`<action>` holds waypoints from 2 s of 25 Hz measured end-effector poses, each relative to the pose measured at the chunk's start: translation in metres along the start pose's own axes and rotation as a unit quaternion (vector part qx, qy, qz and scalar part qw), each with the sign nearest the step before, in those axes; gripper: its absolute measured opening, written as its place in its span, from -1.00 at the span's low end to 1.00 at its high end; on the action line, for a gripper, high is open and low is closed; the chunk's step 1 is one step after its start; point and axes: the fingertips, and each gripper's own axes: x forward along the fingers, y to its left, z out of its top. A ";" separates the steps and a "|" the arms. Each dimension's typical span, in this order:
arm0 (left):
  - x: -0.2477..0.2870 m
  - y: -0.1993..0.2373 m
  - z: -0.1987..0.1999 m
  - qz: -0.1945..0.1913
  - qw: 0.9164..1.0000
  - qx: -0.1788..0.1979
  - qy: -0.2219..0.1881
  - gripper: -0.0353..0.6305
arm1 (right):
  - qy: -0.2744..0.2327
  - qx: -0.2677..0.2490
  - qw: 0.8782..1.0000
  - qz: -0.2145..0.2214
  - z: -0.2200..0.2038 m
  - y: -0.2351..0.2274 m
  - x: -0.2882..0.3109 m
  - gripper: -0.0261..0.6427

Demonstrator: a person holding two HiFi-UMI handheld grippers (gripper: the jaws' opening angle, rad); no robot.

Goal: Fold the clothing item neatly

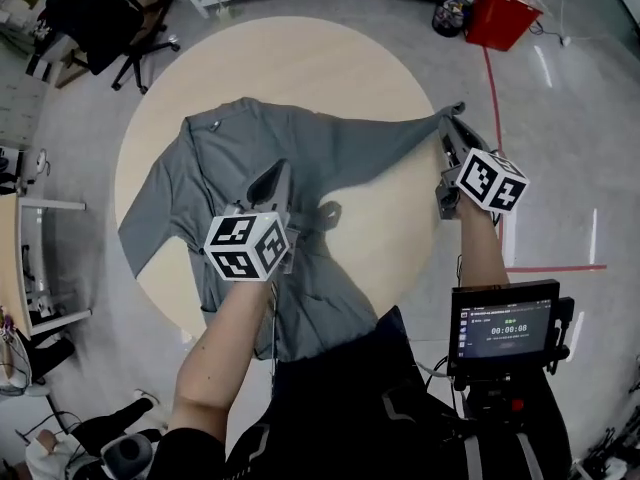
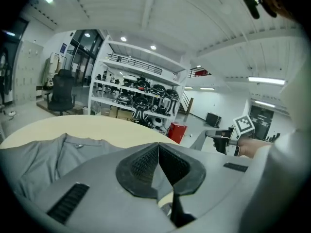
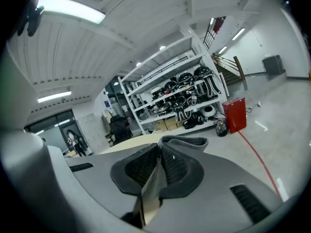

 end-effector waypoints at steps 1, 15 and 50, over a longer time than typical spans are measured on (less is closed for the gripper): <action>-0.011 0.012 0.003 0.009 1.000 -0.004 -0.009 -0.90 | 0.003 -0.015 1.000 -0.001 0.002 0.011 0.002 -0.82; -0.202 0.231 0.029 0.141 0.988 -0.033 -0.059 -0.90 | 0.059 -0.116 0.991 0.041 -0.016 0.238 0.066 -0.82; -0.376 0.424 -0.076 0.253 0.955 -0.143 -0.060 -0.90 | 0.316 -0.361 0.851 0.213 -0.364 0.533 0.165 -0.82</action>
